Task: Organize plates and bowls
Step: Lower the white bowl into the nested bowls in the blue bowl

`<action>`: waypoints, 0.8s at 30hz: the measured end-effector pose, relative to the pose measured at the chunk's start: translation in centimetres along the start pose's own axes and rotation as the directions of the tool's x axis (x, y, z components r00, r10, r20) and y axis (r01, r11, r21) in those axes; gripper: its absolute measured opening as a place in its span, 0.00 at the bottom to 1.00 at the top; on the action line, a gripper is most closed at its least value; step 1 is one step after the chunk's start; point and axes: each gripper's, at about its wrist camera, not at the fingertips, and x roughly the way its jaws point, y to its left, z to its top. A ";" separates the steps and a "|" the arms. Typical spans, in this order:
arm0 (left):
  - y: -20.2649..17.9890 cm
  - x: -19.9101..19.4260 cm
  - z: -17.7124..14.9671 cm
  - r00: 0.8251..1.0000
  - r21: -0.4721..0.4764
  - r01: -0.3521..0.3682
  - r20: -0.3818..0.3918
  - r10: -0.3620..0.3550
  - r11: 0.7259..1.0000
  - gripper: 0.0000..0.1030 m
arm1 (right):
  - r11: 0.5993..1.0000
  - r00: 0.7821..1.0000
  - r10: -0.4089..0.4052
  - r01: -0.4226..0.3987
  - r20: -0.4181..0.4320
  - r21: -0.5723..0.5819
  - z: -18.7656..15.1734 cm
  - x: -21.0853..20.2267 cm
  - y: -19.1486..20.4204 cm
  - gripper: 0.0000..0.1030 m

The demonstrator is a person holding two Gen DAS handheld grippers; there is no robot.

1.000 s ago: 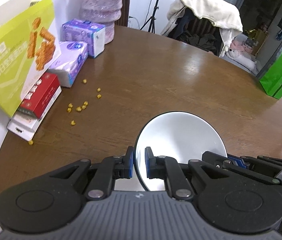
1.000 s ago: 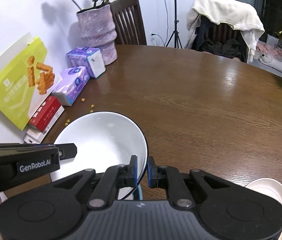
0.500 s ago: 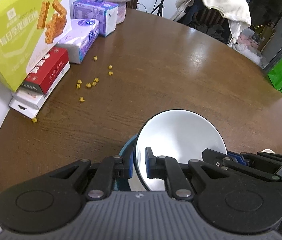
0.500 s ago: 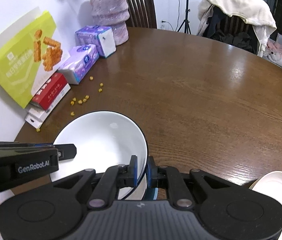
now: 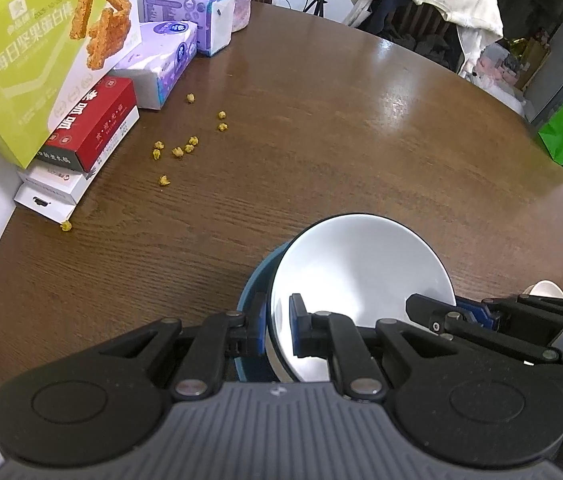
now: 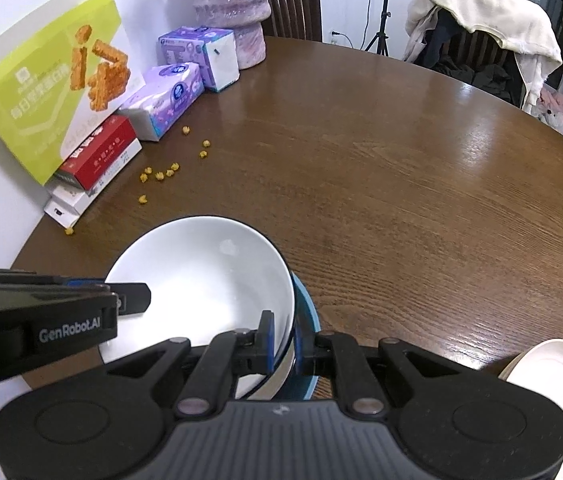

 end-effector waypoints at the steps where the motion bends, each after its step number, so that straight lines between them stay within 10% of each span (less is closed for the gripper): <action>1: 0.0 0.1 -0.1 1.000 0.002 -0.001 -0.001 0.001 1.000 0.11 | 1.000 1.000 -0.002 0.002 0.000 -0.005 -0.1 0.1 0.1 0.10; 24: -0.4 0.8 -1.2 1.000 0.046 -0.029 0.005 0.029 0.999 0.11 | 0.992 0.998 -0.052 0.053 0.020 -0.112 -1.2 1.0 1.2 0.10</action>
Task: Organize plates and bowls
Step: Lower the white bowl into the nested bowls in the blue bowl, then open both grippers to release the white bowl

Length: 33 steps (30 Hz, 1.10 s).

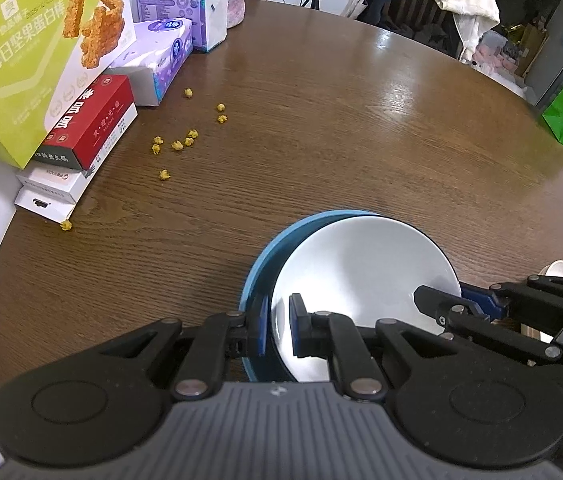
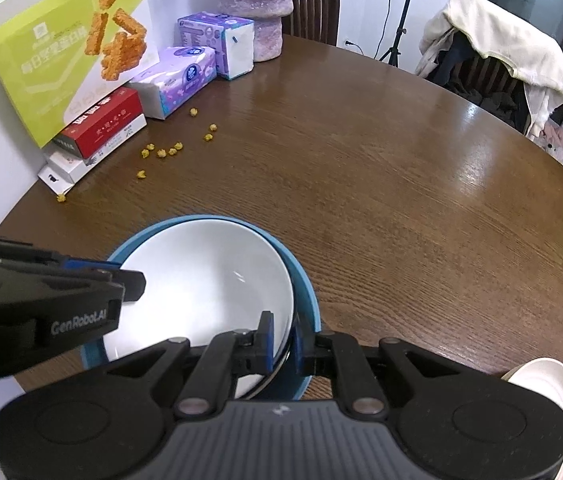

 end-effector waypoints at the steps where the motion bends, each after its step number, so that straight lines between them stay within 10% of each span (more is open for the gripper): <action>1: 0.0 0.0 0.0 1.000 0.000 0.001 0.000 -0.001 1.000 0.11 | 1.000 1.000 0.000 0.000 0.001 0.000 0.0 0.0 0.1 0.10; 20: 0.5 -2.3 -0.1 0.998 0.000 0.020 0.063 -0.020 1.000 0.40 | 0.994 0.995 0.072 -0.078 0.070 0.073 -0.1 -2.7 -1.6 0.45; 33: 2.9 -5.1 -0.8 0.986 0.021 0.038 0.161 -0.041 0.999 0.95 | 0.990 0.992 0.034 -0.051 0.126 0.133 -1.2 -5.5 -3.1 0.86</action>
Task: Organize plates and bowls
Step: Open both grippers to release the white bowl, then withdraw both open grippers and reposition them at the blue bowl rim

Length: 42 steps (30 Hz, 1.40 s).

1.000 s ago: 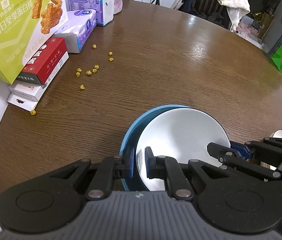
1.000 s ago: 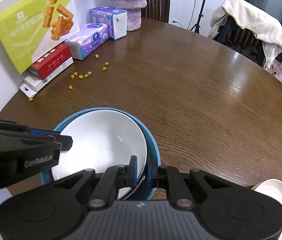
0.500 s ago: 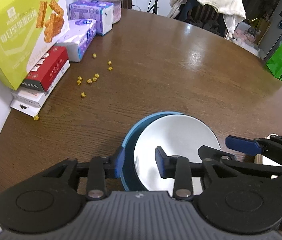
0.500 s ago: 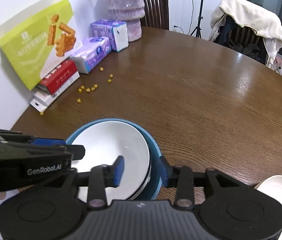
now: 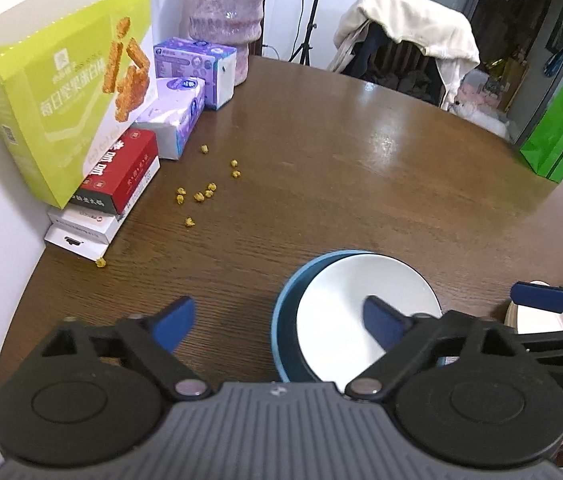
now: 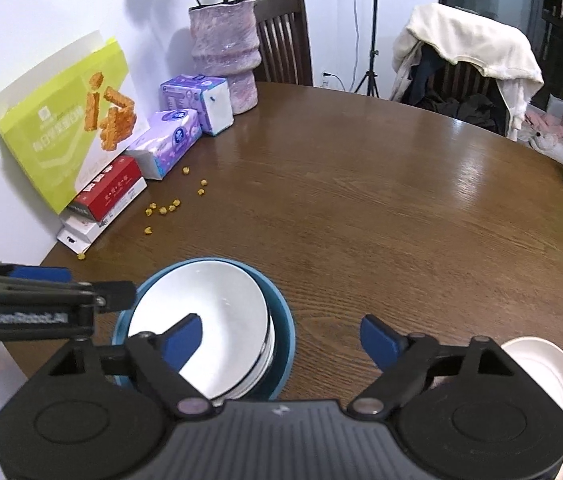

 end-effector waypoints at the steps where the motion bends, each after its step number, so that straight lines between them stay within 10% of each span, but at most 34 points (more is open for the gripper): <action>1: 0.3 -0.2 -0.1 1.000 -0.003 0.009 0.004 -0.009 1.000 0.98 | 1.000 1.000 -0.001 0.001 0.001 0.007 -0.1 -0.2 0.0 0.87; 42: 3.2 3.8 1.7 0.988 0.098 0.155 -0.024 -0.153 0.983 1.00 | 0.961 0.996 -0.085 0.086 -0.016 0.264 -2.3 1.0 0.1 0.88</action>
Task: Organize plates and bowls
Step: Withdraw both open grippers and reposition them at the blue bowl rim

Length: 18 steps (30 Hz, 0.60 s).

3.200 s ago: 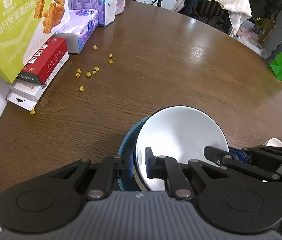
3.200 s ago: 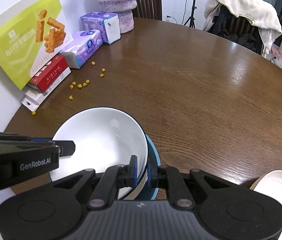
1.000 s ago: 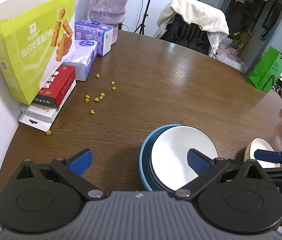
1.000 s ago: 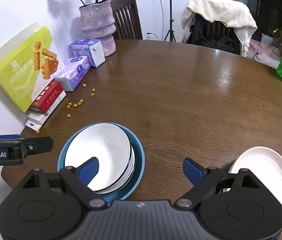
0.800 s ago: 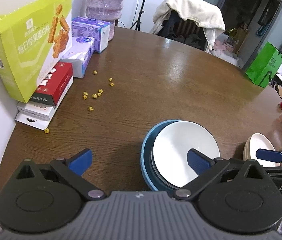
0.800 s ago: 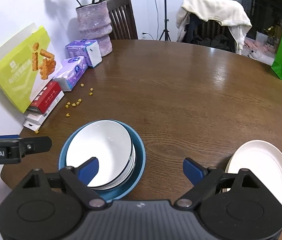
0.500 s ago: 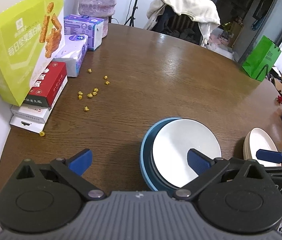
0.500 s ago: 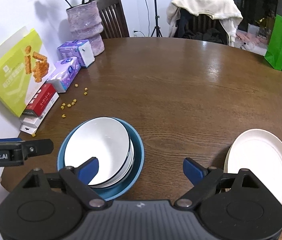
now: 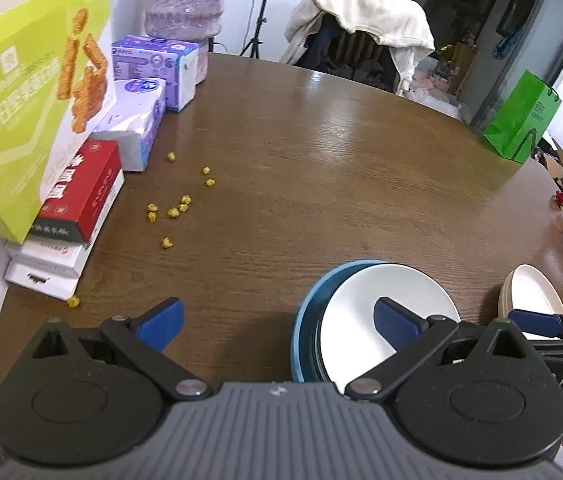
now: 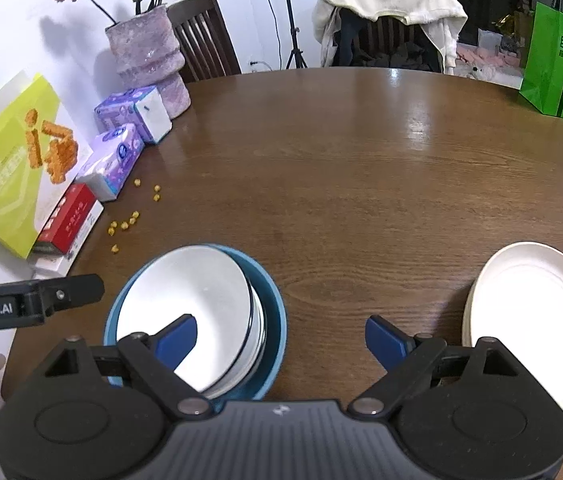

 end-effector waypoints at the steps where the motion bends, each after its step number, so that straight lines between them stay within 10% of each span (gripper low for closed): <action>1: 0.0 0.3 0.0 1.000 0.007 0.003 0.001 -0.003 1.000 1.00 | 1.000 1.000 0.000 0.000 0.007 0.001 0.0 0.2 0.1 0.88; 18: -0.9 4.3 -0.8 0.998 0.054 0.060 -0.004 -0.060 0.997 1.00 | 0.998 0.996 -0.057 0.057 -0.066 0.001 -0.6 4.7 0.9 0.88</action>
